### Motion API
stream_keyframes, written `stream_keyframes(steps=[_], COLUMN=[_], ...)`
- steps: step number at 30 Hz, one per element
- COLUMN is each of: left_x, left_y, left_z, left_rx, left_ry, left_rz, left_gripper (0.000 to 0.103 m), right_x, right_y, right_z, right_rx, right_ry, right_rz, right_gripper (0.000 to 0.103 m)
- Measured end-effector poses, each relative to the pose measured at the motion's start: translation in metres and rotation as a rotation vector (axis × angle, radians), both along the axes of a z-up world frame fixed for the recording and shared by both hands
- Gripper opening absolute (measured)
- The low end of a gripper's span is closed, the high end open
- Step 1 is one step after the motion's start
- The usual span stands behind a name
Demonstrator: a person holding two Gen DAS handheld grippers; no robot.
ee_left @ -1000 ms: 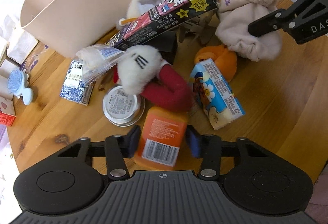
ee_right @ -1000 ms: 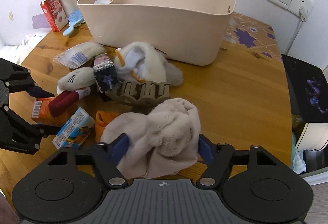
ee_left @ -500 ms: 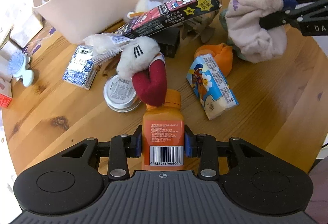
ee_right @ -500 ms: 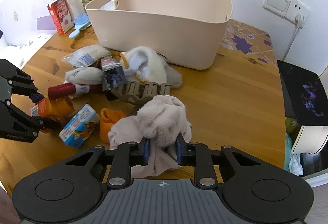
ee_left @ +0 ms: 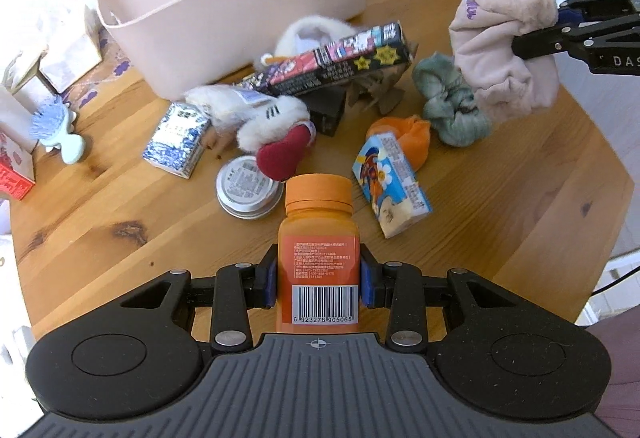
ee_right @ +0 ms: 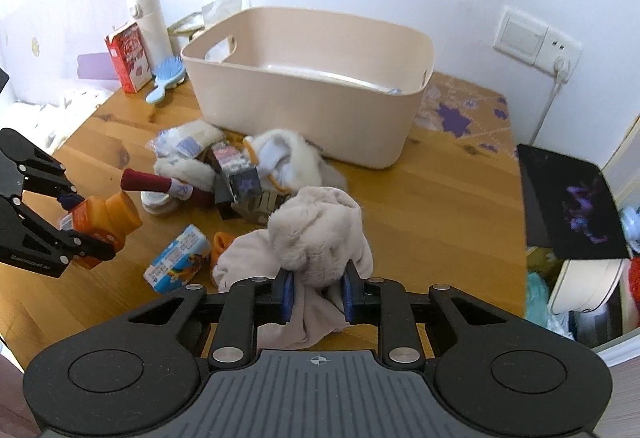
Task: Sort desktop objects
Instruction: 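Carry the orange bottle and beige sock with both tools over the bin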
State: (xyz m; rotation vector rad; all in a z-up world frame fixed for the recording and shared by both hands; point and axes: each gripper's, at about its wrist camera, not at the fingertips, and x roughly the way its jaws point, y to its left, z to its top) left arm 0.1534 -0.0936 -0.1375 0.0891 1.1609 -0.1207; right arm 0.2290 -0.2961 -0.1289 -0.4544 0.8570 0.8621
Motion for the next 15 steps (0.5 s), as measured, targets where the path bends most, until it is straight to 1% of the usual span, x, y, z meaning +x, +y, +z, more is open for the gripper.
stream_keyframes(steps=[4, 15], left_x=[-0.004, 0.001], left_y=[0.004, 0.014], left_z=[0.014, 0.048], left_rx=[-0.028, -0.053], left_ry=[-0.027, -0.109], left_rz=[0.021, 0.049], left_gripper=[0.038, 0.038], right_x=[0.001, 0.01], right_y=[-0.004, 0.001], right_z=[0.013, 0.043], right_rx=[0.01, 0.044], right_ry=[-0.033, -0.119], right_rz=[-0.014, -0.022], right_gripper=[0.022, 0.022])
